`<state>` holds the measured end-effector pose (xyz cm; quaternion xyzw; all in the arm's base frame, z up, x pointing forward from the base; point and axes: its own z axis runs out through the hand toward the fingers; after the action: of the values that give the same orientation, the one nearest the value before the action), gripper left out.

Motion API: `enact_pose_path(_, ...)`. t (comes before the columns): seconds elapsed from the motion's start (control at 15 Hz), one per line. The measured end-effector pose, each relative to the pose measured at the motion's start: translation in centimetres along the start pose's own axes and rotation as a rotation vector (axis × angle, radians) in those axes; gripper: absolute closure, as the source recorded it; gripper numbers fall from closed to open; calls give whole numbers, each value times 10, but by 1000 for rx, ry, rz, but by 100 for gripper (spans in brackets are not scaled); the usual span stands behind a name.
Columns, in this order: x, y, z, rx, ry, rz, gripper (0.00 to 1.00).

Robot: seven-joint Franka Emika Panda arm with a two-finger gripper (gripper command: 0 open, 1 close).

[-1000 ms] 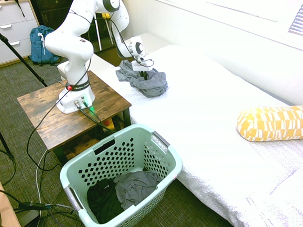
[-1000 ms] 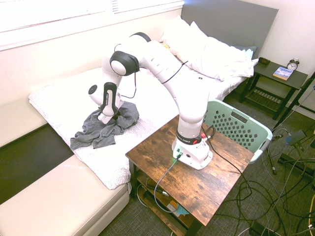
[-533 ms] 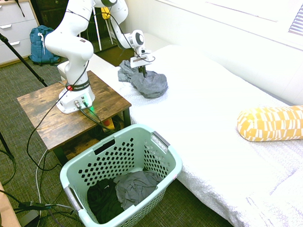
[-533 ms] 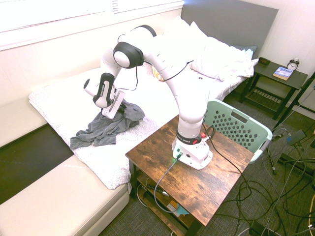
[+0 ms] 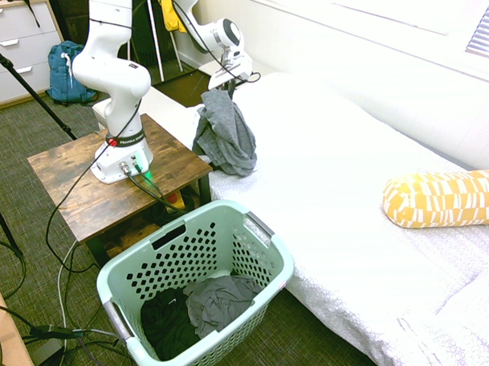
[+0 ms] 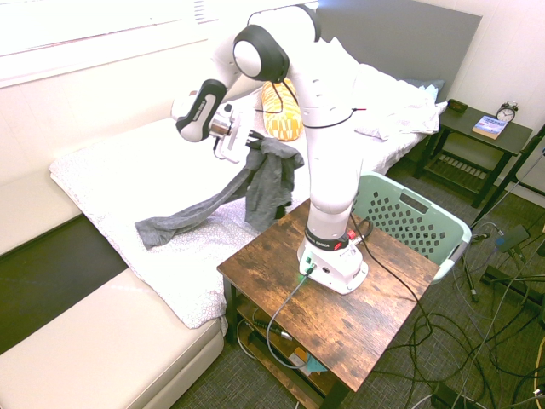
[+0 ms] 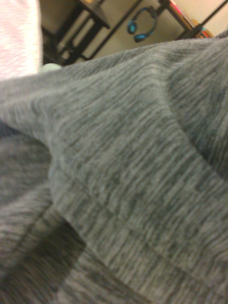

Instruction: Put my clothes in the laundry bag

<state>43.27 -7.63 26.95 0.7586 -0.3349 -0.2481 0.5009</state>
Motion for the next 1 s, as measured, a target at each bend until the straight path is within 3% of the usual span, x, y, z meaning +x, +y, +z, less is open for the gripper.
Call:
enact_pose_path(0.2,40,82,82,-18,-103,104,100)
enact_pose_path(0.4,73,173,138,-1,-136,238,100)
enact_pose_path(0.67,36,281,185,-27,-301,274,100)
enact_pose_path(0.8,16,304,216,-47,-326,280,100)
enact_pose_path(1.0,13,293,279,-47,-281,305,100)
